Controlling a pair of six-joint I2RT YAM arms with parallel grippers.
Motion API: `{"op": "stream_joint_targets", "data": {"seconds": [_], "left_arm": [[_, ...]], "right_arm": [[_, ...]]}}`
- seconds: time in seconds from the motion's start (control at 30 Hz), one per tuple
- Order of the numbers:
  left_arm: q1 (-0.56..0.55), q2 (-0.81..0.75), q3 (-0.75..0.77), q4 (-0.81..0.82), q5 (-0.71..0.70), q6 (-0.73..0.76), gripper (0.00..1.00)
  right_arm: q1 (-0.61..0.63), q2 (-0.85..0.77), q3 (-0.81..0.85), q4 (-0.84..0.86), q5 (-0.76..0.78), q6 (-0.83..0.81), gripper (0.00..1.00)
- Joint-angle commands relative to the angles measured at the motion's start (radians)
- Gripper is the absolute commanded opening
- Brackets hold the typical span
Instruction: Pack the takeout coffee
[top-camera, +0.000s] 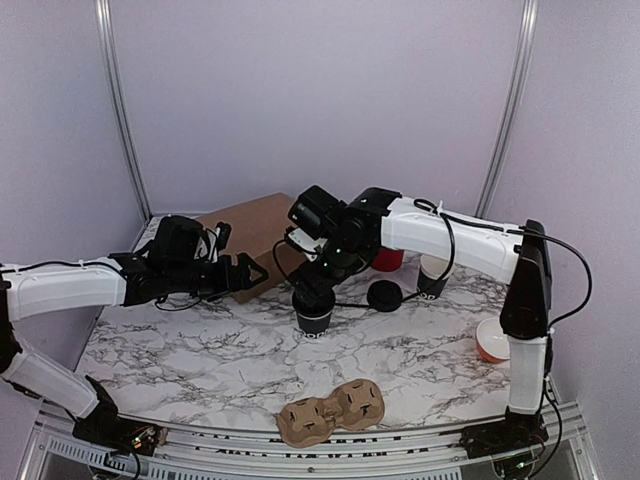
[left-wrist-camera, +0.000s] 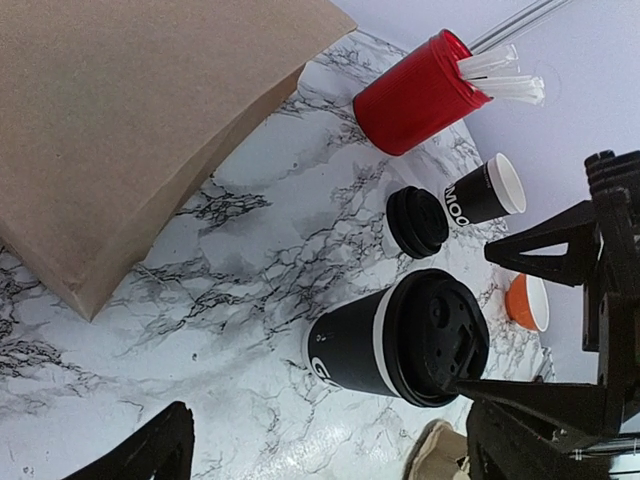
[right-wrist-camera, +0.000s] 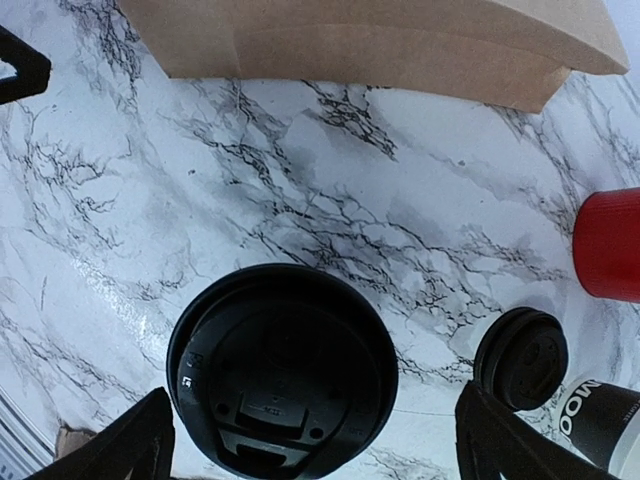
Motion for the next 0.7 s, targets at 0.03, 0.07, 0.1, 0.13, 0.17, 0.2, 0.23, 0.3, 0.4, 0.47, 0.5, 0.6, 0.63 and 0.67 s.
{"op": "stream_joint_targets", "data": {"seconds": [0.03, 0.07, 0.1, 0.13, 0.17, 0.2, 0.23, 0.3, 0.4, 0.47, 0.5, 0.6, 0.63, 0.67], "left_arm": [[-0.022, 0.028, 0.049, 0.012, -0.005, -0.012, 0.94], [-0.023, 0.037, 0.058, 0.010, -0.007, -0.012, 0.94], [-0.022, 0.048, 0.069, 0.006, -0.007, -0.010, 0.94], [-0.048, 0.058, 0.082, 0.003, -0.008, -0.008, 0.93], [-0.062, 0.071, 0.094, 0.001, -0.010, -0.007, 0.93], [-0.068, 0.083, 0.108, -0.003, -0.013, -0.006, 0.93], [-0.075, 0.095, 0.121, -0.008, -0.019, -0.003, 0.93], [-0.088, 0.121, 0.149, -0.018, -0.031, 0.001, 0.93], [-0.113, 0.166, 0.191, -0.027, -0.042, 0.002, 0.92], [-0.132, 0.192, 0.216, -0.037, -0.063, 0.003, 0.92], [-0.141, 0.206, 0.229, -0.040, -0.070, 0.004, 0.91], [-0.162, 0.241, 0.260, -0.062, -0.100, 0.004, 0.88], [-0.167, 0.251, 0.271, -0.070, -0.108, 0.005, 0.87], [-0.171, 0.258, 0.279, -0.080, -0.118, 0.005, 0.86]], "right_arm": [[-0.007, -0.075, -0.040, 0.066, -0.013, 0.019, 0.94], [-0.012, -0.097, -0.060, 0.076, -0.014, 0.024, 0.94], [-0.021, -0.117, -0.088, 0.092, -0.018, 0.032, 0.93], [-0.031, -0.145, -0.121, 0.114, -0.023, 0.043, 0.93], [-0.043, -0.176, -0.172, 0.152, -0.034, 0.055, 0.93], [-0.057, -0.207, -0.216, 0.173, -0.048, 0.069, 0.92], [-0.074, -0.242, -0.265, 0.219, -0.068, 0.085, 0.90], [-0.108, -0.314, -0.385, 0.313, -0.130, 0.120, 0.88], [-0.178, -0.407, -0.535, 0.446, -0.222, 0.189, 0.79], [-0.215, -0.461, -0.633, 0.544, -0.297, 0.233, 0.74], [-0.235, -0.481, -0.680, 0.593, -0.340, 0.250, 0.71], [-0.279, -0.515, -0.778, 0.705, -0.434, 0.298, 0.64], [-0.285, -0.520, -0.800, 0.734, -0.456, 0.310, 0.63], [-0.290, -0.521, -0.819, 0.765, -0.476, 0.320, 0.62]]}}
